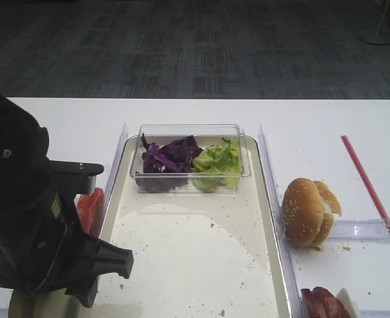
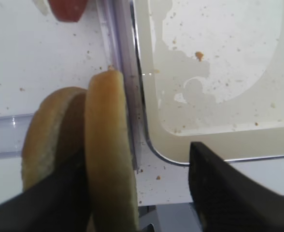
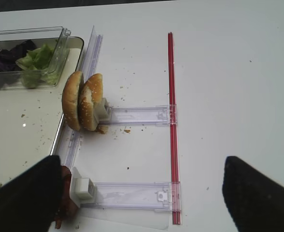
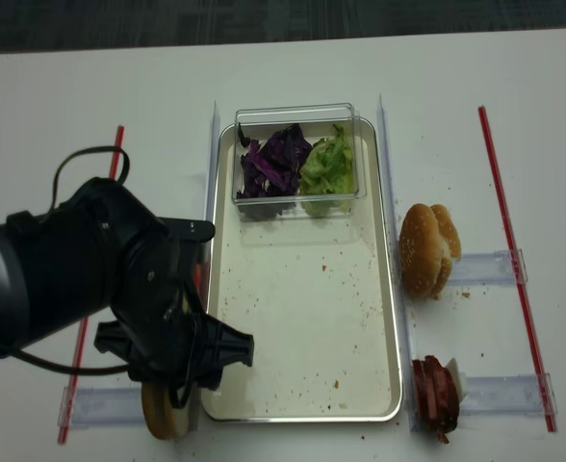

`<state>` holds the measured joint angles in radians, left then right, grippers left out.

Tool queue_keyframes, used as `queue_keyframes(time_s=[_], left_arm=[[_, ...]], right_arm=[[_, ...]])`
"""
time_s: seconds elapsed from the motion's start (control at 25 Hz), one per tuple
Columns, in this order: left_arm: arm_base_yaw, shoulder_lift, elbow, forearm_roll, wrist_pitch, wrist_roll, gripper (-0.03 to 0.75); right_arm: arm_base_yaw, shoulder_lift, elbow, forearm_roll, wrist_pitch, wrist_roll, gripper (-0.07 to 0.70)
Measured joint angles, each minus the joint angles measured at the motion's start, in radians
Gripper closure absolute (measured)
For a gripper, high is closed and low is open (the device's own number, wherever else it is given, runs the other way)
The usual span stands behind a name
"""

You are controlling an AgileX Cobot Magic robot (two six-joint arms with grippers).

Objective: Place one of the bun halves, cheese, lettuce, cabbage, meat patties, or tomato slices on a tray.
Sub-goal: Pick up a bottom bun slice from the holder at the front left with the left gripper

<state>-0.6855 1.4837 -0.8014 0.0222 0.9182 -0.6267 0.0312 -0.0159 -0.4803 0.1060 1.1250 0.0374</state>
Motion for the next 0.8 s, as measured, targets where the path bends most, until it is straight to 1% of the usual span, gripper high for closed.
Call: queue_keyframes(time_s=[0.08,0.28,0.44,0.6,0.8], left_arm=[[0.000,0.000,0.000,0.000,0.000,0.000,0.380],[0.000,0.000,0.000,0.002,0.000,0.000,0.518],[0.000,0.000,0.000,0.017,0.000,0.000,0.609],[0.000,0.000,0.000,0.021,0.000,0.000,0.655],[0.000,0.000,0.000,0.021,0.000,0.000,0.671]], right_arm=[[0.000,0.000,0.000,0.000,0.000,0.000,-0.046],[0.000,0.000,0.000,0.000,0.000,0.000,-0.046],[0.000,0.000,0.000,0.000,0.000,0.000,-0.046],[0.000,0.000,0.000,0.000,0.000,0.000,-0.046],[0.000,0.000,0.000,0.000,0.000,0.000,-0.046]])
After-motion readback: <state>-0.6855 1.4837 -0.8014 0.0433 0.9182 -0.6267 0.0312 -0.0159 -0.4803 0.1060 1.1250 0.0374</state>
